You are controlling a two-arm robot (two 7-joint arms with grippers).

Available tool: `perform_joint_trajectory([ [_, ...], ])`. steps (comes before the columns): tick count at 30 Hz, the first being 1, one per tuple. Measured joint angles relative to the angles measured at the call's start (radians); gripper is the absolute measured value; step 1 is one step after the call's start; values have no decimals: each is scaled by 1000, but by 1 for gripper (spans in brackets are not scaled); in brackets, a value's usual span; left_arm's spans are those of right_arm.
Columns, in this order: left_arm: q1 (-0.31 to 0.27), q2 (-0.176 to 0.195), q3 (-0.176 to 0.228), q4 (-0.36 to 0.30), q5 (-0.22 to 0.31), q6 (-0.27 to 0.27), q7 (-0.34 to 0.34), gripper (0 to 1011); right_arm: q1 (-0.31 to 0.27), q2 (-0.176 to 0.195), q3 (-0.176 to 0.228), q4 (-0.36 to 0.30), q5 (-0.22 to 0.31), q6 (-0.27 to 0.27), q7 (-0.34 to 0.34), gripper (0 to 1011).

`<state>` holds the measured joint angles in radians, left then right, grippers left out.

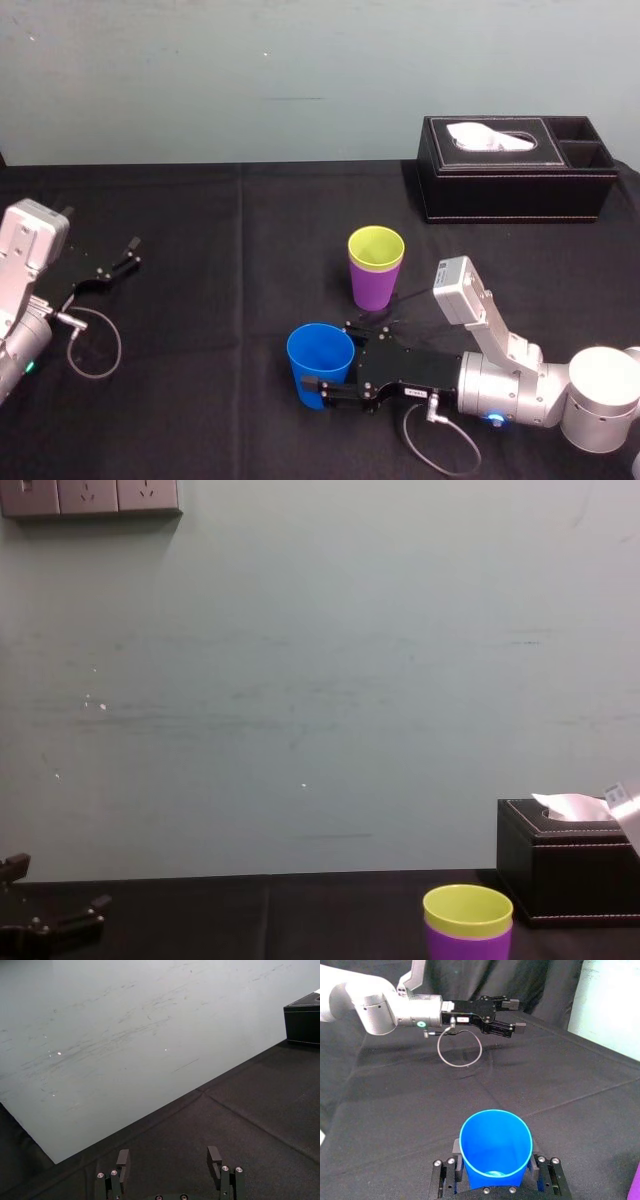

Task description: Stack the three plastic cups sequentially using one hand.

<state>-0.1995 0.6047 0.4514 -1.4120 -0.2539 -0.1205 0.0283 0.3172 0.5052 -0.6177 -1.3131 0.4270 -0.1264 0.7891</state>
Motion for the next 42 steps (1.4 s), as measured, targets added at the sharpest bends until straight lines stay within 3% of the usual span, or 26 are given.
perform_joint_trajectory([
  [9,0,0,0,0,0,0,0,1010,-2,2,1,-3,0,0,-1,732],
  [15,0,0,0,0,0,0,0,1010,-36,32,26,-74,3,4,-38,731],
  [27,0,0,0,0,0,0,0,1010,-89,107,103,-272,32,120,-140,732],
  [42,0,0,0,0,0,0,0,1010,-45,112,159,-311,57,191,-204,732],
])
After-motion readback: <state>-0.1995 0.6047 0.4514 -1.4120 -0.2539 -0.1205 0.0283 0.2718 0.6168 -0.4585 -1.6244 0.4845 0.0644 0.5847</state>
